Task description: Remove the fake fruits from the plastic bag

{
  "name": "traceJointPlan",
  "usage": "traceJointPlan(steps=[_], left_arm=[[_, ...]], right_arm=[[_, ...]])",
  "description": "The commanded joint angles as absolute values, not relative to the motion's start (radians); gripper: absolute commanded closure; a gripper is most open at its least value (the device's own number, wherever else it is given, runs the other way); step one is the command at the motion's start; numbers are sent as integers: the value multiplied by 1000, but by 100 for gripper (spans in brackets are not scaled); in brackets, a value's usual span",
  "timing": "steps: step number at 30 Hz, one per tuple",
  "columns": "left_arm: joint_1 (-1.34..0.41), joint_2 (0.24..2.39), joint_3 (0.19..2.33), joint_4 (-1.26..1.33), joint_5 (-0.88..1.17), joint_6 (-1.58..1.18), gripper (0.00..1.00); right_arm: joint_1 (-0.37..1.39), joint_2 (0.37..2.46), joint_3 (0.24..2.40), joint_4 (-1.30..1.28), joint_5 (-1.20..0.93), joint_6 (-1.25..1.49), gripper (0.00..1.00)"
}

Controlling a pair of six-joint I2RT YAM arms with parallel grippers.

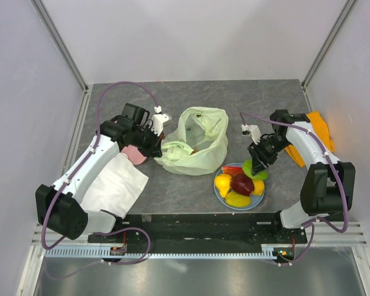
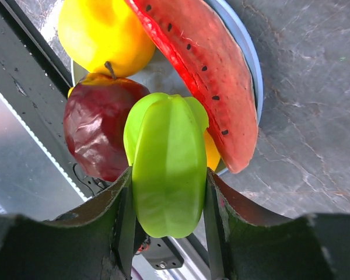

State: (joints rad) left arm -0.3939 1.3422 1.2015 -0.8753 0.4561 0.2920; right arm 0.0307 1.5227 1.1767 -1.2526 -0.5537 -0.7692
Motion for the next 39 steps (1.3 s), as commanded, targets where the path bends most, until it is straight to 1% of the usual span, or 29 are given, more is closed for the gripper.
traceJointPlan(steps=[1, 6, 8, 12, 13, 15, 16, 19, 20, 21, 31, 39], left_arm=[[-388, 1330, 1216, -844, 488, 275, 98], [-388, 1335, 1218, -842, 492, 278, 98], [-388, 1339, 1220, -844, 494, 276, 98], [-388, 1345, 1221, -842, 502, 276, 98], [-388, 1348, 1221, -841, 503, 278, 98], [-388, 1351, 1224, -841, 506, 276, 98], [-388, 1353, 1226, -841, 508, 276, 99], [-388, 1354, 1227, -841, 511, 276, 98], [-388, 1355, 1226, -841, 511, 279, 98], [-388, 1356, 1226, -841, 512, 279, 99], [-387, 1353, 1216, -838, 518, 279, 99], [-387, 1358, 1216, -833, 518, 282, 98]], right_arm=[[29, 1554, 1169, -1256, -595, -741, 80], [29, 1549, 1173, -1259, -601, -744, 79], [29, 1545, 1175, -1266, -609, -747, 77], [29, 1542, 1166, -1276, -606, -752, 66], [28, 1542, 1163, -1276, -603, -752, 61], [29, 1534, 1158, -1278, -595, -753, 56], [29, 1531, 1160, -1276, -595, -752, 50], [29, 1528, 1164, -1281, -592, -750, 37], [29, 1529, 1169, -1282, -592, -752, 9], [29, 1531, 1172, -1288, -592, -752, 2], [29, 1537, 1216, -1304, -575, -742, 2], [29, 1493, 1359, -1278, -534, -710, 2]])
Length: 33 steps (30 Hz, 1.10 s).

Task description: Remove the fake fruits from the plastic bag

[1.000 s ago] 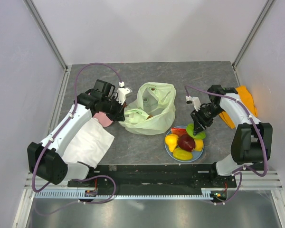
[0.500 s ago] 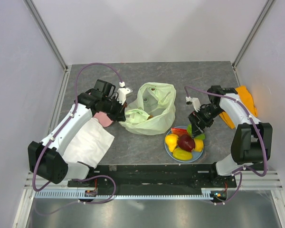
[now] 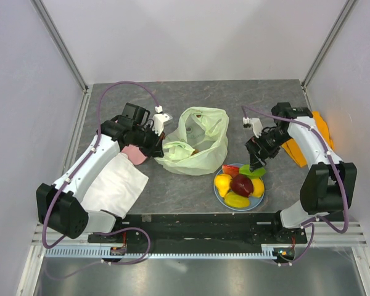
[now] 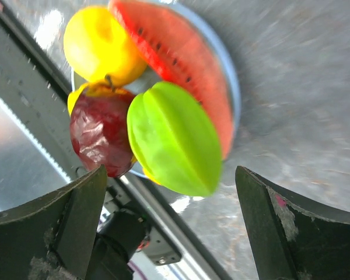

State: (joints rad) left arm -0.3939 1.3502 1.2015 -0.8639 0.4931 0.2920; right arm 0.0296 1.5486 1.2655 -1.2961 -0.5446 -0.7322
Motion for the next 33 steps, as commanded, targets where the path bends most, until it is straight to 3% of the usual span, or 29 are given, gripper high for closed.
traceJointPlan(steps=[1, 11, 13, 19, 23, 26, 33], left_arm=[[-388, 1358, 1216, -831, 522, 281, 98], [-387, 1355, 1216, -831, 515, 287, 98], [-388, 1348, 1206, -834, 488, 293, 98], [-387, 1305, 1164, -890, 460, 313, 98], [-388, 1247, 1137, -954, 407, 379, 99], [-388, 1206, 1094, -1034, 315, 475, 99], [-388, 1052, 1003, -1186, 146, 627, 98]], right_arm=[[29, 1493, 1367, -1272, -534, -700, 2], [28, 1491, 1420, -1218, -615, -693, 2], [40, 1470, 1469, -1145, -708, -703, 2], [208, 1500, 1548, -701, -730, -345, 3], [351, 1723, 1722, -693, -654, -275, 26], [455, 1830, 1767, -686, -525, -232, 38], [575, 1836, 1654, -675, -379, -229, 40]])
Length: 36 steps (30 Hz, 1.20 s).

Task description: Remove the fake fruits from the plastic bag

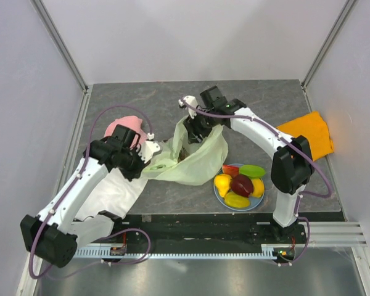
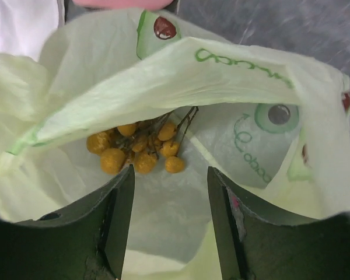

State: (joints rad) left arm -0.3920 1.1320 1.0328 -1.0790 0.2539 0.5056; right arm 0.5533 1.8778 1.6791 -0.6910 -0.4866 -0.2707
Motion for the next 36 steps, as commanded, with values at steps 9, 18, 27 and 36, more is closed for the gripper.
traceJointPlan(steps=[9, 18, 27, 36], left_arm=[[-387, 1038, 942, -1155, 149, 581, 98], [-388, 1094, 1015, -1103, 219, 500, 98], [-388, 1115, 1039, -1111, 278, 446, 98], [-379, 1088, 1009, -1114, 270, 443, 98]], right_arm=[[656, 1925, 1680, -696, -341, -285, 25], [776, 1884, 1510, -670, -319, -252, 2], [807, 2025, 1546, -672, -261, -227, 2], [802, 2010, 1491, -515, -205, -251, 37]])
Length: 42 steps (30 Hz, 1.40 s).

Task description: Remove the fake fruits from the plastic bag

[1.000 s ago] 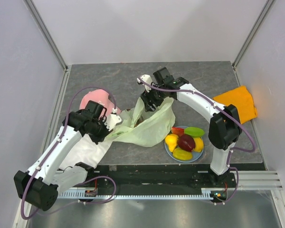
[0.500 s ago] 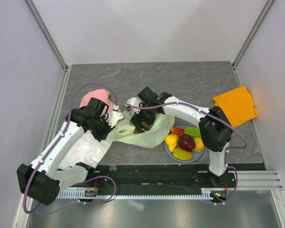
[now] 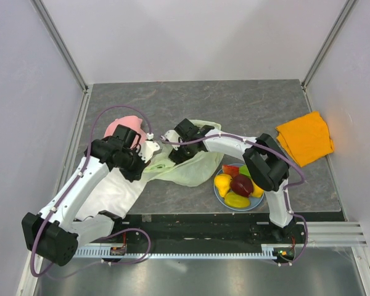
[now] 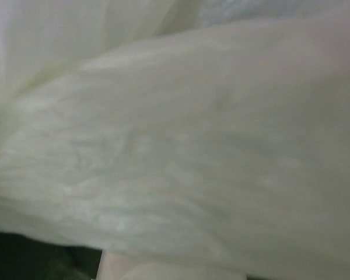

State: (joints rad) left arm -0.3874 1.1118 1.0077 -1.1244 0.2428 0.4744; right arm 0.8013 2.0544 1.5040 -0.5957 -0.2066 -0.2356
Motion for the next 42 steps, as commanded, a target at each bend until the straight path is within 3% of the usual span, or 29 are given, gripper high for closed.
traceJointPlan(steps=[1, 3, 4, 13, 21, 27, 34, 42], left_arm=[[-374, 1088, 1009, -1109, 268, 443, 99], [-373, 1088, 1006, -1100, 268, 443, 98], [-373, 1088, 1002, -1089, 273, 442, 99], [-373, 1175, 1034, -1017, 255, 414, 98], [-371, 1349, 1137, -974, 222, 367, 98], [-321, 1427, 1311, -968, 314, 244, 98], [-247, 1428, 1540, -931, 483, 167, 98], [-235, 1554, 1623, -933, 503, 121, 98]], right_arm=[[798, 1996, 1488, -518, -233, -259, 45], [772, 1938, 1467, -522, -262, -278, 67], [758, 1916, 1462, -523, -309, -279, 71], [634, 1726, 1630, -768, -570, -432, 91], [627, 1641, 1741, -882, -675, -500, 92], [566, 1627, 1744, -848, -840, -356, 92], [554, 1617, 1583, -923, -700, -512, 91], [548, 1599, 1638, -989, -804, -607, 92]])
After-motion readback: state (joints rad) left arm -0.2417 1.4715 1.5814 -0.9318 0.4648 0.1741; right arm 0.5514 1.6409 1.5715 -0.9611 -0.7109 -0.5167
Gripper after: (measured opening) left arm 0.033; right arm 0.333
